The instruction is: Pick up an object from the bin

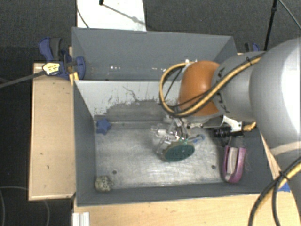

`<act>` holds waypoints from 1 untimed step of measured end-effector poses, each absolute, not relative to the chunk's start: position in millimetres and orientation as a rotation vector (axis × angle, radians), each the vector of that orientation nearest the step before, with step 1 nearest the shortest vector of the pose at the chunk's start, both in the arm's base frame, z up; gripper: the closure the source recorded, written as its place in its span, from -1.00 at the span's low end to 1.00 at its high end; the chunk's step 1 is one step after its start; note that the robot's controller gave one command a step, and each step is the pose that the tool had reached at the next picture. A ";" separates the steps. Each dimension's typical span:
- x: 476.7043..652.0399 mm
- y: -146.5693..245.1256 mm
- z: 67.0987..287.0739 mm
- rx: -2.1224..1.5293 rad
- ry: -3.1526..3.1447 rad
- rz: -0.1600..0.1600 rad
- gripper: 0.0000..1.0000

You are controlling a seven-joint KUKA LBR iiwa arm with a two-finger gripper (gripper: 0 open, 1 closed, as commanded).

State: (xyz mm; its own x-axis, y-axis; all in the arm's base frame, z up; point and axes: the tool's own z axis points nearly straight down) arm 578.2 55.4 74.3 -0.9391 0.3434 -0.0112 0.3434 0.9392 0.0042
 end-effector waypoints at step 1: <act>579.7 55.4 75.6 0.549 3.076 0.006 1.00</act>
Offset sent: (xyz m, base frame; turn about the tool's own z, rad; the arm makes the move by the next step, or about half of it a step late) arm 0.0000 0.0000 0.0000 0.0000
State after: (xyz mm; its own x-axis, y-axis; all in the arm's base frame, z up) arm 579.7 55.4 75.6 -0.9382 0.3458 -0.0160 0.3457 0.9383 0.0068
